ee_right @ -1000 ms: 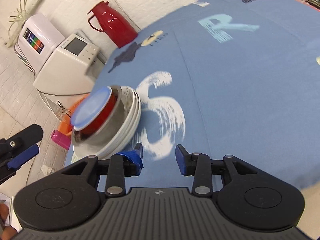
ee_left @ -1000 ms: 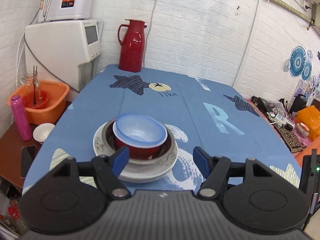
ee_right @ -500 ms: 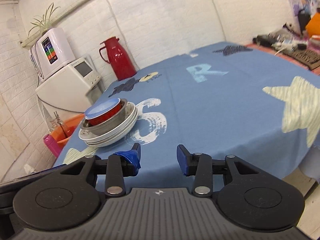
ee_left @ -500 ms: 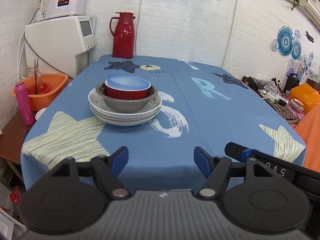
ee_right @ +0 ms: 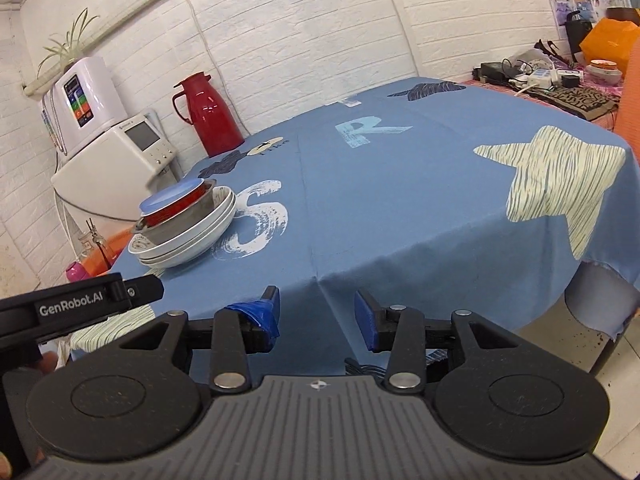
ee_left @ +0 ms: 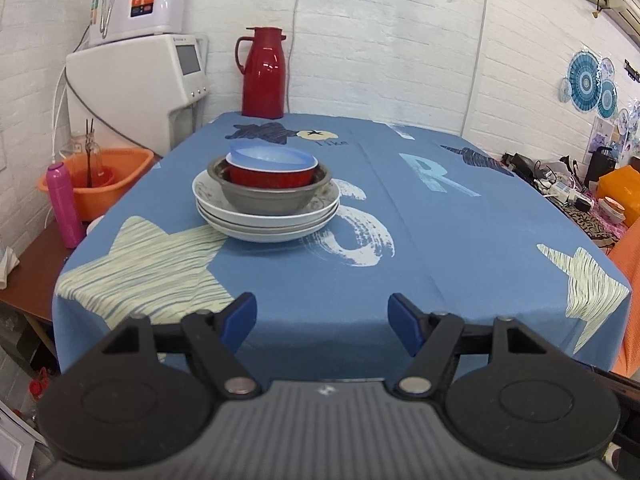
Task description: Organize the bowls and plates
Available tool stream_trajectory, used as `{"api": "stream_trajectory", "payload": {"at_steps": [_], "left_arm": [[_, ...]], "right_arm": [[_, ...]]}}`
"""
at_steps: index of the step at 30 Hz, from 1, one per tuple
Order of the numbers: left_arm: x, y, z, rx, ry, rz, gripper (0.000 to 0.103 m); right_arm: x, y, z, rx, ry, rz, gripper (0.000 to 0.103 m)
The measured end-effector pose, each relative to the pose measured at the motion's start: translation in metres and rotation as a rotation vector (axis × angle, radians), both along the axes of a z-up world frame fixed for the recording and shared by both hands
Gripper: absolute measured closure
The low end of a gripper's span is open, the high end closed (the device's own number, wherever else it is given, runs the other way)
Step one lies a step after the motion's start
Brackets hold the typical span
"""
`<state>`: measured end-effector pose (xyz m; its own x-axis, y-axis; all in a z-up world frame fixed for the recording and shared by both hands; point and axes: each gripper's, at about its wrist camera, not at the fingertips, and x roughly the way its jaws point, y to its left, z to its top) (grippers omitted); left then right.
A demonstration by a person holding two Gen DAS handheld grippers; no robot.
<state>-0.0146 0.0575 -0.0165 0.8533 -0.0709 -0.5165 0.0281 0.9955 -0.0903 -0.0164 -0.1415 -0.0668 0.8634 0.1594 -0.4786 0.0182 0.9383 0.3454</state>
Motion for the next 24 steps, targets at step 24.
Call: {"api": "stream_trajectory", "payload": {"at_steps": [24], "left_arm": [[-0.0037, 0.0005, 0.0024, 0.044, -0.033, 0.023, 0.032]], "right_arm": [[-0.0008, 0.0072, -0.0024, -0.007, 0.019, 0.021, 0.072]]}}
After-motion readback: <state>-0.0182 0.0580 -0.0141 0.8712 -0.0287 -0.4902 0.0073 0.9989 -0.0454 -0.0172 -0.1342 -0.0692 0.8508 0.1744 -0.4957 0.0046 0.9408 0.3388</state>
